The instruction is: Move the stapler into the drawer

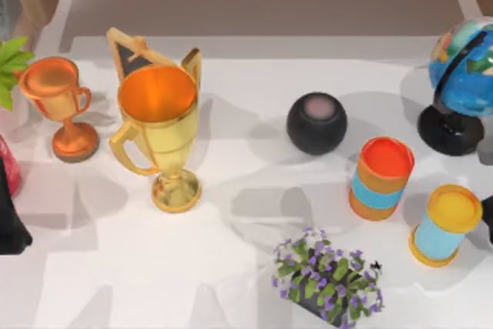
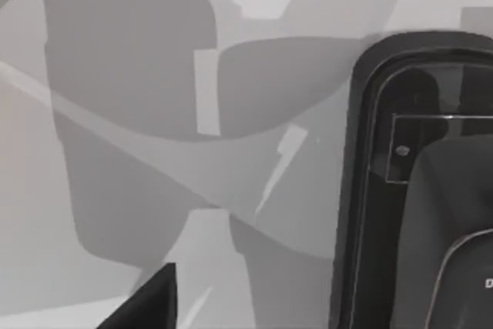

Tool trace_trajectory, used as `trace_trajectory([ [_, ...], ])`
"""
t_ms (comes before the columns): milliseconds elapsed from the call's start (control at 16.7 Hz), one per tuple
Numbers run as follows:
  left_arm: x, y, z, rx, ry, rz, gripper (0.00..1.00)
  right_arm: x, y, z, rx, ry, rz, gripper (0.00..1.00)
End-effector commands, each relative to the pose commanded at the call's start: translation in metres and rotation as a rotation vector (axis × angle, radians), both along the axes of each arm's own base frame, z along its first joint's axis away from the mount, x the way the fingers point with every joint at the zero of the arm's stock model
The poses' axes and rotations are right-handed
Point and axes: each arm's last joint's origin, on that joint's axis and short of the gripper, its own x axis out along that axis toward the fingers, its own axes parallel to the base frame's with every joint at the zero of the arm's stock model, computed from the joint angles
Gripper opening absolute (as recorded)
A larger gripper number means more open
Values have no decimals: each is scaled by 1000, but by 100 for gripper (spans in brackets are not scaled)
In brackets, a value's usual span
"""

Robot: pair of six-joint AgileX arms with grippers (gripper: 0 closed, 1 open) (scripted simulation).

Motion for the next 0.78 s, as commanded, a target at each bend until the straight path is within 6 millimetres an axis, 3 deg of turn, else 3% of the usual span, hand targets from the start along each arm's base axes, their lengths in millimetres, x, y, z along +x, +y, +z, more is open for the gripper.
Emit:
trace_trajectory([
  [120,0,0,0,0,0,0,100,0,0,0,0,0,0,100],
  [780,0,0,0,0,0,0,100,0,0,0,0,0,0,17],
])
